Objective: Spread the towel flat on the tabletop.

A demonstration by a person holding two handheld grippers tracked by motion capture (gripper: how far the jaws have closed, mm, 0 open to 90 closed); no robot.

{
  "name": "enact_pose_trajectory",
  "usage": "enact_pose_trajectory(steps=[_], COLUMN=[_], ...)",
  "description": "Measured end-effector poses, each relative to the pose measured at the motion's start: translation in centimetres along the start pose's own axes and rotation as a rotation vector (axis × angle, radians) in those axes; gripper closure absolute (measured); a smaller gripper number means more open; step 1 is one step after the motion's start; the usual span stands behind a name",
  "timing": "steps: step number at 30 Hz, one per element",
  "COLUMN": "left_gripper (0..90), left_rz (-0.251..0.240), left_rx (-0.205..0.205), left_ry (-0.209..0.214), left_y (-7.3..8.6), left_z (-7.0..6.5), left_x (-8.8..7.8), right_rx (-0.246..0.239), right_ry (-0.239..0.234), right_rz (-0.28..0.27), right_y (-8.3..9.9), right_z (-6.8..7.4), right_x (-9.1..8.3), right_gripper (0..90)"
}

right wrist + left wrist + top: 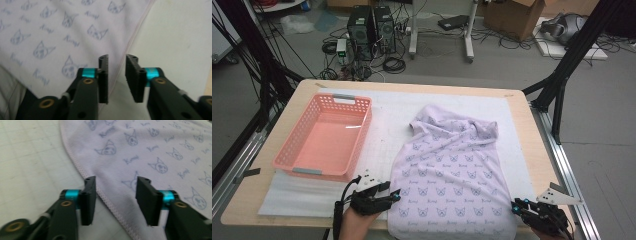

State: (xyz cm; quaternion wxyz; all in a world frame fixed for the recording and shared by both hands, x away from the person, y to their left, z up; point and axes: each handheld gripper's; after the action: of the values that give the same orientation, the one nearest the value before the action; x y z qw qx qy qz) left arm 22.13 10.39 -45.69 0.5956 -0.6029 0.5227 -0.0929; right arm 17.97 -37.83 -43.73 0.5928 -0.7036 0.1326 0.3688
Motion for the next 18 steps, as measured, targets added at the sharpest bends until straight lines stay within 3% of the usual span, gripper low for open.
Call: enact_pose_trajectory(steps=[1,2,4,10,15,17,18], left_gripper=[70.1,81.7,86.1,86.5,85.2,77.0,69.6], left_rz=[0.013,0.024,0.039,0.052,0.043,0.021,0.005], left_rx=[0.028,0.018,0.001,-0.019,-0.026,-0.036,-0.050], left_ry=[-0.024,-0.008,-0.006,-0.018,-0.018,-0.017,-0.012], left_y=[0.0,0.0,0.0,1.5,1.9,2.0,2.0], left_z=[-0.2,-0.2,-0.1,-0.1,-0.1,0.0,0.1], left_x=[0.0,-0.2,-0.7,-3.8,-4.2,-4.1,-4.0], right_rx=[0.001,0.002,0.012,-0.002,-0.021,-0.056,-0.083], right_ry=[0.004,0.007,0.012,0.000,-0.013,0.001,0.011], right_rz=[-0.012,-0.017,-0.020,-0.020,-0.006,0.003,-0.003], right_y=[-0.2,-0.3,-0.6,-1.2,-1.9,-2.1,-2.2], right_z=[0.0,0.0,0.1,0.6,1.5,2.0,2.2], right_x=[0.1,0.3,0.7,1.8,3.1,3.6,3.6], right_gripper=[69.5,68.8,67.8,64.8,61.6,64.2,72.1])
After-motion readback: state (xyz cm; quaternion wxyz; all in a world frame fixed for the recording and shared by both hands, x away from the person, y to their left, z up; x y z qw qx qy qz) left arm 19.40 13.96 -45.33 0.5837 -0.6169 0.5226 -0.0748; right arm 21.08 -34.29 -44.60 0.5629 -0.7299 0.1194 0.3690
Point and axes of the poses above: each handheld gripper's, and its own axes: x roughly forward along the jaws, y roughly out of its underside, z roughly to its left, and after that the axes turned 12 degrees about y, right-handed
